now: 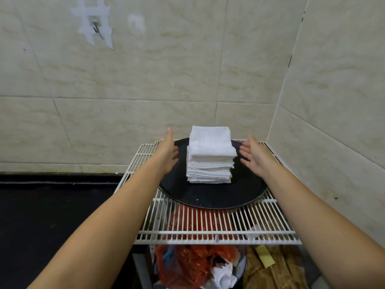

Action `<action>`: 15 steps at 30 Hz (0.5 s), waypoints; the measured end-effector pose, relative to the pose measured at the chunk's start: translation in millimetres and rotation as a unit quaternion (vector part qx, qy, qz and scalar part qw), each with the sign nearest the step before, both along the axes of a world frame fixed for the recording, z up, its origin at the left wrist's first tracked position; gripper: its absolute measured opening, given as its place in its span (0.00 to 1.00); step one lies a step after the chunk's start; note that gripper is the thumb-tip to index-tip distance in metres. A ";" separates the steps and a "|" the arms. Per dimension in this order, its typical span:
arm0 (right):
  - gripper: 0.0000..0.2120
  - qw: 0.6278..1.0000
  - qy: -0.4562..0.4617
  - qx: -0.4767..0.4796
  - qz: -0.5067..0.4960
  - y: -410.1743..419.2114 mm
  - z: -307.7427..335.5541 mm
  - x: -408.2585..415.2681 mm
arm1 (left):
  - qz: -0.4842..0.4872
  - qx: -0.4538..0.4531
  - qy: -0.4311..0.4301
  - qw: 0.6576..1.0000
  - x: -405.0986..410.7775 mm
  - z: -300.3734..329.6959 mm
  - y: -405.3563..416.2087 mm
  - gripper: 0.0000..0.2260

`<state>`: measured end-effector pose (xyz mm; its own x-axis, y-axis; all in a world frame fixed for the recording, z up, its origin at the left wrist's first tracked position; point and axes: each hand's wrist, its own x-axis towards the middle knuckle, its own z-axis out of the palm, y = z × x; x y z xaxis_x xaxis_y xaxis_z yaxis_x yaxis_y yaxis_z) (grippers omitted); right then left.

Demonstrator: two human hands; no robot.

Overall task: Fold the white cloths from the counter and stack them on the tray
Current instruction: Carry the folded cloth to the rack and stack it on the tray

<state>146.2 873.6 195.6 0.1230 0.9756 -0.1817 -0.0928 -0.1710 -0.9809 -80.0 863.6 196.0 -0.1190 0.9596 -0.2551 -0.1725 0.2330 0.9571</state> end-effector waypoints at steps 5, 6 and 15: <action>0.25 0.998 0.034 -0.039 0.042 -8.9 -20.1 -28.3 | -0.071 -0.049 -0.067 0.994 27.0 -15.6 -6.8 0.35; 0.23 0.997 0.041 -0.037 0.053 -10.4 -21.2 -34.8 | -0.064 -0.045 -0.071 0.994 30.9 -18.0 -6.1 0.34; 0.21 0.993 0.040 -0.022 0.105 -8.1 -18.5 -42.1 | -0.075 -0.052 -0.079 0.993 26.7 -18.2 -6.0 0.33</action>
<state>104.1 865.5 177.1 -0.0989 0.9692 -0.2258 -0.1289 -0.2374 -0.9628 -53.2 857.6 177.8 0.0717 0.9310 -0.3578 -0.2747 0.3633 0.8903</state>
